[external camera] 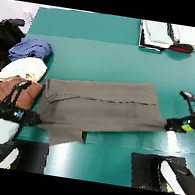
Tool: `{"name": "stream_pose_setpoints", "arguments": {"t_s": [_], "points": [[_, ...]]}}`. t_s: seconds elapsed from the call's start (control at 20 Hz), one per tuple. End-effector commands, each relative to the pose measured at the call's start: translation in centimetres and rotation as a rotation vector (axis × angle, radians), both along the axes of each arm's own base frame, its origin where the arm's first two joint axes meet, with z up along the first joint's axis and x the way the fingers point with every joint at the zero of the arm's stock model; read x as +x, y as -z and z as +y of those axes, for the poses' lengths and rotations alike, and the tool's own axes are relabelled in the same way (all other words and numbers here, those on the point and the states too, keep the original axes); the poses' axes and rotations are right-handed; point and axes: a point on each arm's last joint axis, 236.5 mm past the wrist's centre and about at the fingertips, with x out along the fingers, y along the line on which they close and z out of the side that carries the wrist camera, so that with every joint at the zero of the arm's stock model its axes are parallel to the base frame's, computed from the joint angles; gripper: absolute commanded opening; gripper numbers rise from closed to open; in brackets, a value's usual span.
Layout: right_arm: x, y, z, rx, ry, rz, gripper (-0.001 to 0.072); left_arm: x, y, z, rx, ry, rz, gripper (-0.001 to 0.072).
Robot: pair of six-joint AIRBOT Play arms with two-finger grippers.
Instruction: Fold the shirts.
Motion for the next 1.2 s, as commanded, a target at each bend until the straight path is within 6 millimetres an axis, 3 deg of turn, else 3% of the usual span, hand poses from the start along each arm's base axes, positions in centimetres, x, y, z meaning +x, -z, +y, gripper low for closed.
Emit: {"name": "stream_pose_setpoints", "arguments": {"t_s": [0.0,0.15,0.3,0.55,0.6,0.65,0.7,0.75,0.8,0.85,0.9,0.95,1.0,1.15], "points": [[5.3,-1.9,-0.4,0.022,0.012,-0.084,0.0013,6.6,-0.2,0.3,0.028,0.005,-0.097,0.0023],[10.3,-2.0,-0.3,0.082,0.023,-0.094,0.0013,13.6,0.1,0.3,0.039,-0.023,-0.164,0.0024],[14.9,-1.4,0.7,0.14,0.008,-0.102,0.0013,19.0,1.1,0.2,0.049,-0.045,-0.173,0.0025],[19.8,0.0,1.9,0.157,-0.043,-0.092,0.0018,23.2,2.0,0.0,0.056,-0.03,-0.181,0.0028],[20.9,-0.3,2.2,0.188,-0.037,-0.109,0.0125,23.7,1.7,0.0,0.055,-0.033,-0.196,0.0053],[21.9,-0.9,2.5,0.229,-0.036,-0.136,0.0325,24.2,1.2,0.0,0.053,-0.041,-0.212,0.0295],[22.9,-1.7,2.6,0.275,-0.03,-0.17,0.0401,24.6,0.7,0.0,0.047,-0.061,-0.218,0.0493],[23.4,-2.4,2.7,0.31,-0.038,-0.197,0.042,24.7,0.3,-0.1,0.043,-0.068,-0.22,0.0496],[23.5,-2.7,2.0,0.327,-0.034,-0.214,0.0441,24.7,-0.1,-0.2,0.036,-0.065,-0.22,0.0496],[22.9,-2.6,0.9,0.327,-0.021,-0.196,0.0525,24.7,-0.4,-0.6,0.016,-0.068,-0.217,0.0495],[22.1,-2.3,0.0,0.334,-0.005,-0.172,0.0544,24.7,-0.6,-1.3,-0.014,-0.074,-0.21,0.0467],[21.2,-1.6,-1.2,0.344,0.029,-0.146,0.0571,24.6,-0.9,-1.8,-0.04,-0.075,-0.206,0.0194],[20.3,-0.6,-2.3,0.353,0.07,-0.124,0.0576,24.5,-1.2,-2.4,-0.07,-0.074,-0.206,0.0036],[18.2,3.4,-4.9,0.382,0.189,-0.079,0.0573,24.8,-2.0,-4.6,-0.144,-0.074,-0.222,0.0025]]}}
